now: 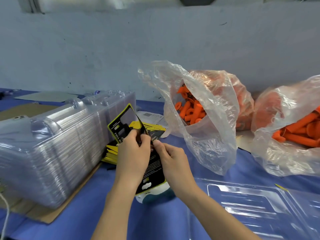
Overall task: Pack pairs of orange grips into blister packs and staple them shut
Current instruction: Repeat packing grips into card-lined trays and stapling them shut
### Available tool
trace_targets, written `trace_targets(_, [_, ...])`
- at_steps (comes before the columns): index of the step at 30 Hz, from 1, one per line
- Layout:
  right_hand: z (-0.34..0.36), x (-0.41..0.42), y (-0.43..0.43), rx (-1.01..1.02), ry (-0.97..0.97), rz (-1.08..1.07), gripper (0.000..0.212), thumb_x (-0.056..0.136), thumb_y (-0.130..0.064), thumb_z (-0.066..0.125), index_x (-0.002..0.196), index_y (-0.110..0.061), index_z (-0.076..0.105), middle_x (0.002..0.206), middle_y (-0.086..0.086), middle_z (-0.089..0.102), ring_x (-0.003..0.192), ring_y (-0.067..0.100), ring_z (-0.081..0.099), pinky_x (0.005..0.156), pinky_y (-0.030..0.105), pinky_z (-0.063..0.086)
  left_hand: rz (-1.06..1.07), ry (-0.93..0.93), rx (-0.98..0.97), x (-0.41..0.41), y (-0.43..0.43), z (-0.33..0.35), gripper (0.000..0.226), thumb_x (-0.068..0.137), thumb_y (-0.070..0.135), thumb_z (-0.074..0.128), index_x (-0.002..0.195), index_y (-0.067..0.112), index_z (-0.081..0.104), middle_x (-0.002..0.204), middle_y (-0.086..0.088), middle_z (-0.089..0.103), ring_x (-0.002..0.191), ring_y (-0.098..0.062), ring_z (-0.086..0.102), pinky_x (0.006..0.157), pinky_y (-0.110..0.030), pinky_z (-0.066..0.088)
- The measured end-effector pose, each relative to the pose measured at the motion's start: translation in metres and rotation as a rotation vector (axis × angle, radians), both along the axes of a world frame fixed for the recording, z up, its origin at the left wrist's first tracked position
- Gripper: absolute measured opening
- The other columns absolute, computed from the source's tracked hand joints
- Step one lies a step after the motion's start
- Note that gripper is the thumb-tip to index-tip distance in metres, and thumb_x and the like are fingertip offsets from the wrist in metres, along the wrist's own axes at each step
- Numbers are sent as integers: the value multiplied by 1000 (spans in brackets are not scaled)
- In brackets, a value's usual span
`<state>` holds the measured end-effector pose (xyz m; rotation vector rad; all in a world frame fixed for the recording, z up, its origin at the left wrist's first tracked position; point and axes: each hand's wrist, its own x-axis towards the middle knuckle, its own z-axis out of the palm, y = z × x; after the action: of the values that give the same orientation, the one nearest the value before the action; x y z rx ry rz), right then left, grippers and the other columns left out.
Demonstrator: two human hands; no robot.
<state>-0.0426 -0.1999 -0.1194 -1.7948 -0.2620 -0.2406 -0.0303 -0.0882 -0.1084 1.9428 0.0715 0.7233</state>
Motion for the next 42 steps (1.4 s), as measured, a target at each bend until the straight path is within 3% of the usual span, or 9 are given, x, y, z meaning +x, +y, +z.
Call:
trace_targets(5, [-4, 7, 3, -30, -3, -16, 39, 101, -41, 46, 76, -18, 63, 63, -8, 60, 63, 13, 50, 64, 35, 48, 41, -36, 155, 1, 5, 1, 26, 97, 22, 44, 73, 18, 53, 59, 4, 55, 64, -1, 53, 52, -14, 37])
trace_targets(10, [1, 11, 9, -247, -40, -107, 40, 95, -34, 48, 134, -40, 48, 103, -8, 71, 93, 25, 65, 85, 43, 53, 25, -57, 210, 0, 10, 4, 30, 100, 29, 38, 77, 20, 54, 69, 4, 58, 66, -7, 51, 54, -18, 34])
trace_targets(13, [-2, 8, 17, -334, -23, -45, 31, 91, -36, 51, 121, -42, 51, 98, -6, 70, 89, 27, 65, 76, 45, 57, -3, -77, 246, 0, 8, 6, 29, 103, 31, 40, 84, 19, 58, 74, 4, 60, 69, -8, 53, 59, -26, 35])
trace_targets(15, [-2, 7, 21, -156, 142, 44, 15, 90, -29, 51, 97, -32, 64, 86, 1, 70, 83, 30, 68, 69, 50, 60, -23, -108, 263, 0, 7, 7, 24, 104, 30, 43, 94, 21, 62, 85, 6, 63, 74, -7, 54, 64, -21, 37])
trace_targets(18, [-4, 15, 19, -4, 240, 35, 30, 90, -21, 49, 66, -25, 67, 66, 2, 66, 66, 24, 64, 64, 53, 60, -45, -92, 235, 0, 5, 7, 28, 100, 33, 51, 125, 26, 59, 107, 11, 56, 94, -3, 51, 80, -14, 34])
trace_targets(26, [2, 40, 16, 88, 229, -1, 25, 94, -12, 51, 100, -21, 73, 96, 9, 75, 92, 29, 71, 81, 50, 59, -73, 217, 437, -9, 15, 4, 51, 92, 41, 47, 140, 25, 39, 123, 3, 53, 119, -22, 49, 98, -37, 41])
trace_targets(32, [4, 54, 14, 101, 236, -34, 24, 98, -14, 50, 93, -30, 67, 95, 3, 73, 92, 23, 70, 81, 44, 60, 92, 253, 521, -20, 7, 7, 69, 91, 28, 51, 148, 20, 13, 108, -1, 60, 104, -28, 55, 71, -35, 39])
trace_targets(39, [-2, 63, 17, 153, 242, -69, 22, 100, -14, 47, 100, -25, 66, 101, 8, 72, 96, 26, 69, 86, 46, 58, 244, 372, 595, -30, -5, 6, 19, 97, 36, 44, 101, 18, 41, 101, -2, 60, 101, -30, 57, 65, -36, 34])
trace_targets(42, [-8, 66, 15, 68, 165, -100, 24, 102, -16, 44, 111, -24, 65, 105, 3, 69, 88, 8, 64, 69, 15, 52, 293, 279, 579, -29, 2, 9, 18, 100, 33, 40, 94, 17, 39, 72, 3, 43, 78, -33, 51, 61, -36, 35])
